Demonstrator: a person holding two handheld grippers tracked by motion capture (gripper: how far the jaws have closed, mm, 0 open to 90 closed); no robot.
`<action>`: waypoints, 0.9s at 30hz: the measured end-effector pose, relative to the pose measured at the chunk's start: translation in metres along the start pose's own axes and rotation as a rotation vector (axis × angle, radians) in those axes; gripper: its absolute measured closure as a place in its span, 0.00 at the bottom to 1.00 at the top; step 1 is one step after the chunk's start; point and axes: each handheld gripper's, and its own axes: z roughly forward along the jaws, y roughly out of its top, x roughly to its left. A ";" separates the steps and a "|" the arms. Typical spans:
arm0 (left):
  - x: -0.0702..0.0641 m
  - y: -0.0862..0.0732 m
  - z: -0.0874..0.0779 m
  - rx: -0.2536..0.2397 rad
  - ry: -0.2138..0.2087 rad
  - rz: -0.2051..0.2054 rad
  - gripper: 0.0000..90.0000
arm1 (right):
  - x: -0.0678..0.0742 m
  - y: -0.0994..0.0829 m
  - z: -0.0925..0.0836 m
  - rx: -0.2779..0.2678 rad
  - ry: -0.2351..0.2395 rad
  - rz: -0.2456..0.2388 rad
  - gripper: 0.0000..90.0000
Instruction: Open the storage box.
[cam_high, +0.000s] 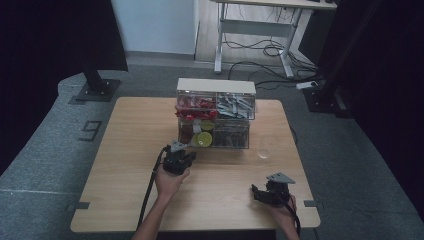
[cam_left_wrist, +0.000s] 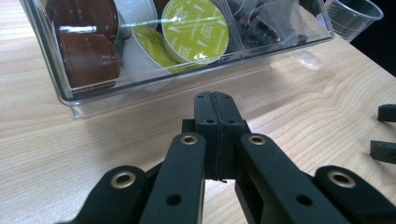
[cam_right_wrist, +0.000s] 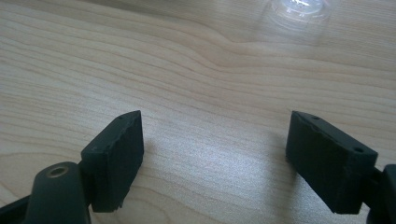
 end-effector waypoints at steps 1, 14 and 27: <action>0.000 0.000 0.002 0.002 0.000 -0.001 1.00 | 0.000 0.000 0.000 0.000 0.000 0.000 0.22; 0.009 0.003 0.021 0.031 0.007 -0.031 1.00 | 0.000 0.000 0.000 0.000 0.001 -0.001 0.22; 0.016 0.006 0.038 0.058 0.020 -0.051 1.00 | 0.000 0.000 0.000 0.000 0.002 -0.001 0.22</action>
